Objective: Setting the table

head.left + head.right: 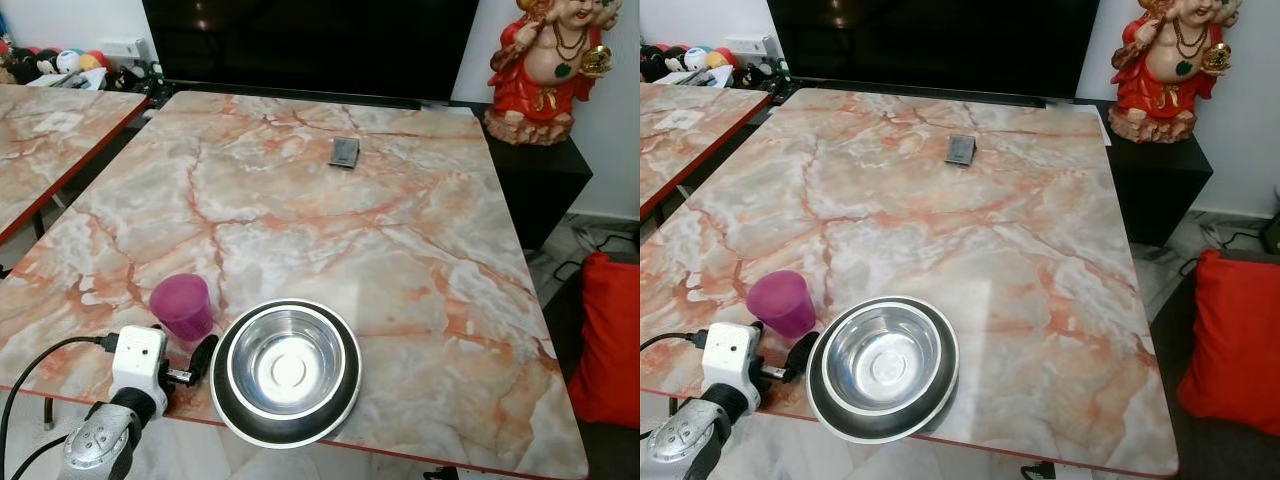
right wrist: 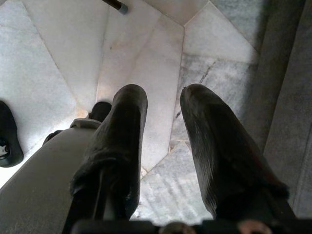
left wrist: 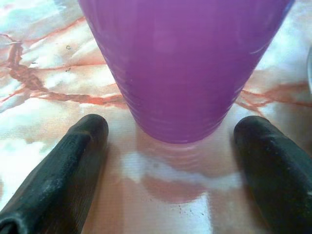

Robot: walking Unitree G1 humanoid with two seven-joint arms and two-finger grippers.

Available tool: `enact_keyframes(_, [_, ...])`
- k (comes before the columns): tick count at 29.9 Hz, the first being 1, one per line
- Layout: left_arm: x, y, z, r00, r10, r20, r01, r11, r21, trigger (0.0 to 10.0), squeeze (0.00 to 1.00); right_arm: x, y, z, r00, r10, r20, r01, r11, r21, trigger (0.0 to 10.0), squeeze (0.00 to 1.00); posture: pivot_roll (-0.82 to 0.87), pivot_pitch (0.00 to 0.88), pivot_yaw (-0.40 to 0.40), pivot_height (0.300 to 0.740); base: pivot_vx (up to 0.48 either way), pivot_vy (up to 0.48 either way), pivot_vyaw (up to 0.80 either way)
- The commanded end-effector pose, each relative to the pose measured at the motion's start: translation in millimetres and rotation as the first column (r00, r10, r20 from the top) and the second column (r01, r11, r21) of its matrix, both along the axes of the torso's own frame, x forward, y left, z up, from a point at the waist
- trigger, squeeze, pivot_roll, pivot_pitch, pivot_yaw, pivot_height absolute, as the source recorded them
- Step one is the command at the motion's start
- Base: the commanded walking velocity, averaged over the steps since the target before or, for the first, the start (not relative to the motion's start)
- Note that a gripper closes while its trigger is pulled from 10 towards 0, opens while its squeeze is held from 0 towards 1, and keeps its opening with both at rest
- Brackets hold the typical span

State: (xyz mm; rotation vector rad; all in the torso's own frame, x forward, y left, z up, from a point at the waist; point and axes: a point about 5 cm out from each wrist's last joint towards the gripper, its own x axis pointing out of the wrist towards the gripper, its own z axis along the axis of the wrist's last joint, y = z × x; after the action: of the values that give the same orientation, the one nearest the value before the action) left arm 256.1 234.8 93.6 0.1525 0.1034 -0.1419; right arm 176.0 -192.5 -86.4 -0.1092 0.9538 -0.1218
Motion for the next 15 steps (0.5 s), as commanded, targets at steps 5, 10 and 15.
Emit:
enact_keyframes(5, [-11.8, 2.8, -2.5, 1.000, 0.008, -0.023, -0.007, 1.000, 0.004, 10.0, 0.00, -3.9, -0.7, -1.8, 1.000, 0.009, -0.019, -0.009, 1.000, -0.006, 10.0, 0.00, 0.04, 0.117, -0.026, 0.740, 0.000, 0.000, 0.00])
enact_keyframes(10, [-23.4, 5.9, -6.3, 0.999, 0.034, -0.035, -0.033, 0.999, 0.006, 10.0, 0.00, -3.6, -0.9, -1.7, 1.000, 0.009, -0.019, -0.009, 1.000, -0.006, 10.0, 0.00, 0.04, 0.118, -0.029, 0.740, 0.000, 0.000, 0.00])
enact_keyframes(15, [-29.6, 5.5, -4.9, 0.998, 0.050, -0.026, -0.050, 0.999, 0.003, 10.0, 0.00, -3.3, -1.2, -1.5, 1.000, 0.012, -0.019, -0.012, 1.000, -0.006, 10.0, 0.00, 0.05, 0.117, -0.033, 0.740, 0.000, 0.000, 0.00])
